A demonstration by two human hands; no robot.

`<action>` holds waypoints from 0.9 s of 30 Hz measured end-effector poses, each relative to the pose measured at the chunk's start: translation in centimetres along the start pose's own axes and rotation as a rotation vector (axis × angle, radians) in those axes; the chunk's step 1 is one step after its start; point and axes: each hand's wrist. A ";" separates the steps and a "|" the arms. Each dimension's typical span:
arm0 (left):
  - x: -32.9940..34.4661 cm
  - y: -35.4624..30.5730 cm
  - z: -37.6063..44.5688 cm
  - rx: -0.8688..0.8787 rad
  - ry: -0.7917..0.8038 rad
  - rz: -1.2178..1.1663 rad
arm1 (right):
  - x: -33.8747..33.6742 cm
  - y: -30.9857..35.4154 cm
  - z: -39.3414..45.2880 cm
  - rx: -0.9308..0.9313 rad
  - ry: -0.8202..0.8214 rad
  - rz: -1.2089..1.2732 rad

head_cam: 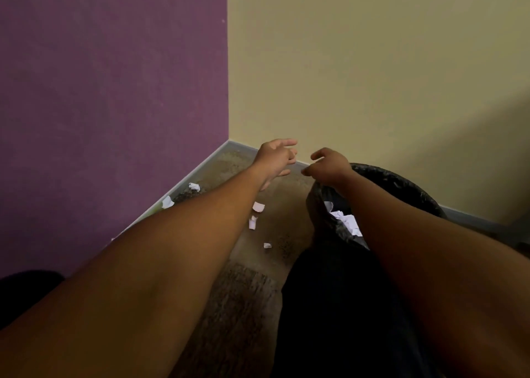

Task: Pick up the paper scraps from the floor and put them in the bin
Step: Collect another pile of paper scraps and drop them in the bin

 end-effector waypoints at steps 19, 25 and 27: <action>-18.3 12.3 -0.5 -0.155 -0.394 0.187 | 20.2 8.3 -2.4 -0.075 0.368 0.008; -22.5 18.5 -0.2 -0.225 -0.490 0.185 | 27.9 6.8 -3.8 -0.144 0.539 -0.036; -23.9 19.9 0.2 -0.241 -0.504 0.223 | 30.3 6.3 -4.1 -0.195 0.590 -0.095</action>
Point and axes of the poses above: each hand's wrist, its own z-axis towards the middle knuckle, its own x-axis out of the palm, y = z × x, and after that the axes turned 13 degrees about -x, right-handed
